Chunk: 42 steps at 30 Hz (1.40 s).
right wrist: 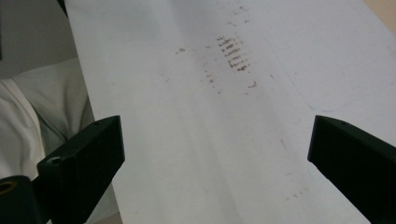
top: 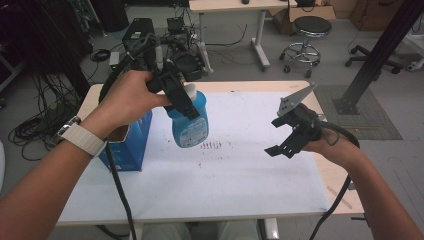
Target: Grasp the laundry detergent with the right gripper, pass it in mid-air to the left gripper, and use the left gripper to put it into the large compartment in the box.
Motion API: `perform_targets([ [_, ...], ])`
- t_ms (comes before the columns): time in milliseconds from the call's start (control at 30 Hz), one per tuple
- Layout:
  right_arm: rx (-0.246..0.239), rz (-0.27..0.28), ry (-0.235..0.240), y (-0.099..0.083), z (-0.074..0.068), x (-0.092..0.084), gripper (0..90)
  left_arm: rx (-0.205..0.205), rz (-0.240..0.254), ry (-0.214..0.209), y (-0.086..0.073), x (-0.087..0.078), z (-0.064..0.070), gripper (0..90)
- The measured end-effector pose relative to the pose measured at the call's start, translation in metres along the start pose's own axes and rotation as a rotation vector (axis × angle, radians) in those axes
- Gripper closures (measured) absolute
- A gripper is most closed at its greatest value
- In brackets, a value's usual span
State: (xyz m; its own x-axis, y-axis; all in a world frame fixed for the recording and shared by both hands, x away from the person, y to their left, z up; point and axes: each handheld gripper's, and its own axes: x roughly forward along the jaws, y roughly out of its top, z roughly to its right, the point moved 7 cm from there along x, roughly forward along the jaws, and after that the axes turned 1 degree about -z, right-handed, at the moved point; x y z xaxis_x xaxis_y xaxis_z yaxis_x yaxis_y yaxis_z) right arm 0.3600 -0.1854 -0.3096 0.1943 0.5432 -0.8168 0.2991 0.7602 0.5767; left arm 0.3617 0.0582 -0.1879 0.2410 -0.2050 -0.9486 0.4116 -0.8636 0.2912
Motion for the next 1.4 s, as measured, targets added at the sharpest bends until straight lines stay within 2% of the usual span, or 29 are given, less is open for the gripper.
perform_targets([
  [100, -0.002, -0.053, -0.024, -0.002, 0.007, -0.002, 3.3, -0.048, -0.003, 0.011, 0.0, -0.002, -0.007, 38.1],
  [200, 0.01, -0.11, -0.045, -0.006, 0.014, -0.002, 3.4, -0.118, 0.005, 0.01, 0.0, -0.003, -0.015, 38.1],
  [300, 0.009, -0.144, -0.054, -0.011, 0.017, -0.004, 3.6, -0.17, 0.003, 0.028, 0.0, -0.007, -0.024, 38.1],
  [433, 0.032, -0.162, -0.063, -0.019, 0.023, -0.008, 3.6, -0.25, -0.004, 0.063, 0.0, -0.012, -0.036, 38.1],
  [533, 0.034, -0.174, -0.07, -0.024, 0.024, -0.009, 3.8, -0.295, -0.01, 0.087, 0.001, -0.015, -0.043, 38.1],
  [800, 0.01, -0.202, -0.062, -0.027, 0.019, -0.008, 4.1, -0.422, -0.027, 0.103, -0.002, -0.022, -0.056, 38.1],
  [1067, -0.001, -0.222, -0.066, -0.027, 0.021, -0.01, 4.2, -0.5, -0.021, 0.145, -0.01, -0.04, -0.067, 38.1],
  [1133, -0.011, -0.252, -0.077, -0.028, 0.021, -0.011, 4.3, -0.521, -0.013, 0.16, -0.013, -0.044, -0.07, 38.1],
  [1267, -0.037, -0.3, -0.069, -0.028, 0.021, -0.009, 4.8, -0.57, -0.006, 0.175, -0.021, -0.049, -0.075, 38.1],
  [1400, -0.049, -0.35, -0.08, -0.029, 0.022, -0.007, 4.8, -0.598, -0.012, 0.185, -0.028, -0.056, -0.079, 38.1],
])
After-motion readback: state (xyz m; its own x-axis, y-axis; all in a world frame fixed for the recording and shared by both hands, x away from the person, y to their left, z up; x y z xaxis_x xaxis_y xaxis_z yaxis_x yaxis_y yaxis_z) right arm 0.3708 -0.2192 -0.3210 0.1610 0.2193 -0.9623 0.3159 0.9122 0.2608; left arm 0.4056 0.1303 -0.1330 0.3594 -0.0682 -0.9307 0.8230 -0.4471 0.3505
